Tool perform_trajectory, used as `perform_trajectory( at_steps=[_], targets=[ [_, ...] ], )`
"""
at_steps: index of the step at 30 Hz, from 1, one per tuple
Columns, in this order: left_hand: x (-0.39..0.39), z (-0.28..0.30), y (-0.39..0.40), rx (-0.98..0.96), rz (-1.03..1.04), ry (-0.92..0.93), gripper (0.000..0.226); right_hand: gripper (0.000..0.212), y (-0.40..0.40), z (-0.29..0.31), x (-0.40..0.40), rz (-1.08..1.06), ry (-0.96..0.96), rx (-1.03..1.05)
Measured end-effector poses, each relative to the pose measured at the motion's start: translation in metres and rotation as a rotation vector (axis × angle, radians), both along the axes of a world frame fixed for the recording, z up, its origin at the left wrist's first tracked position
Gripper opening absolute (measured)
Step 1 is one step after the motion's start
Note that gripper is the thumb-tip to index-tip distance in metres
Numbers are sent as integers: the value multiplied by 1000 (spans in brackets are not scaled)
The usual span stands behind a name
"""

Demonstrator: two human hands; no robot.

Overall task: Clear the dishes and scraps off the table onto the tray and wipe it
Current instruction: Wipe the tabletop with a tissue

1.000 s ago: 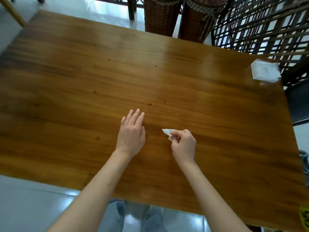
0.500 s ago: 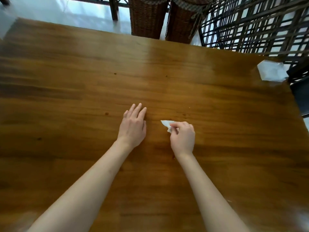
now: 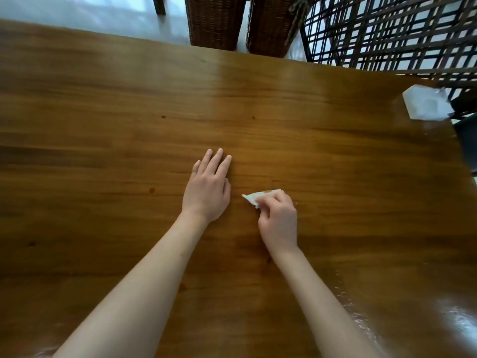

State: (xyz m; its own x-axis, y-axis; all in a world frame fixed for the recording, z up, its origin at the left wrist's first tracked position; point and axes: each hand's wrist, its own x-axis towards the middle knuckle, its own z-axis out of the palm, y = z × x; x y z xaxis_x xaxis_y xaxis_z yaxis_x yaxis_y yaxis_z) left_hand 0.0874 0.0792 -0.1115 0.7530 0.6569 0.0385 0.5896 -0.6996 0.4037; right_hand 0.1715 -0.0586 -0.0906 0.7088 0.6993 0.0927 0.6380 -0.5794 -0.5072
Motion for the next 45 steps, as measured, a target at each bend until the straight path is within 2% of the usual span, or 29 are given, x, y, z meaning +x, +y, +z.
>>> perform_trajectory(
  at_steps=[3, 8, 11, 15, 18, 20, 21, 24, 28, 31, 35, 38, 42, 45],
  targets=[
    [0, 2, 0, -18, 9, -15, 50, 17, -14, 5, 5, 90, -29, -61],
    [0, 2, 2, -24, 22, -19, 49, 23, 30, 5, 64, -182, 22, -138],
    [1, 3, 2, -36, 19, -8, 50, 20, 35, 7, 35, -90, 21, -90],
    [1, 6, 1, -52, 20, 0, 50, 18, -16, 10, 8, 54, 27, -76],
    [1, 7, 1, -55, 21, -6, 49, 17, -13, 12, 55, -127, 1, -119],
    [1, 6, 1, -55, 20, -14, 49, 20, 13, 11, 92, -315, 8, -137],
    [1, 6, 2, -54, 19, -17, 49, 22, 27, 10, 100, -338, 15, -134],
    [0, 4, 2, -52, 24, -13, 49, 21, 46, 8, 65, -176, 31, -85],
    [1, 3, 2, -53, 27, -16, 49, 18, -10, 5, 6, 17, 60, -28],
    [2, 2, 1, -36, 35, -16, 48, 18, -25, 9, 35, -72, 36, -59],
    [1, 0, 1, -33, 30, -27, 48, 21, 23, 8, 94, -330, 16, -72],
    [1, 0, 2, -34, 34, -26, 48, 21, 34, 7, 82, -265, 18, -54],
    [1, 2, 1, -31, 39, -22, 48, 17, -22, 5, 23, -99, 19, -9],
    [1, 2, 1, -32, 37, -18, 47, 18, -46, 8, 24, -88, 35, -34]
  ],
)
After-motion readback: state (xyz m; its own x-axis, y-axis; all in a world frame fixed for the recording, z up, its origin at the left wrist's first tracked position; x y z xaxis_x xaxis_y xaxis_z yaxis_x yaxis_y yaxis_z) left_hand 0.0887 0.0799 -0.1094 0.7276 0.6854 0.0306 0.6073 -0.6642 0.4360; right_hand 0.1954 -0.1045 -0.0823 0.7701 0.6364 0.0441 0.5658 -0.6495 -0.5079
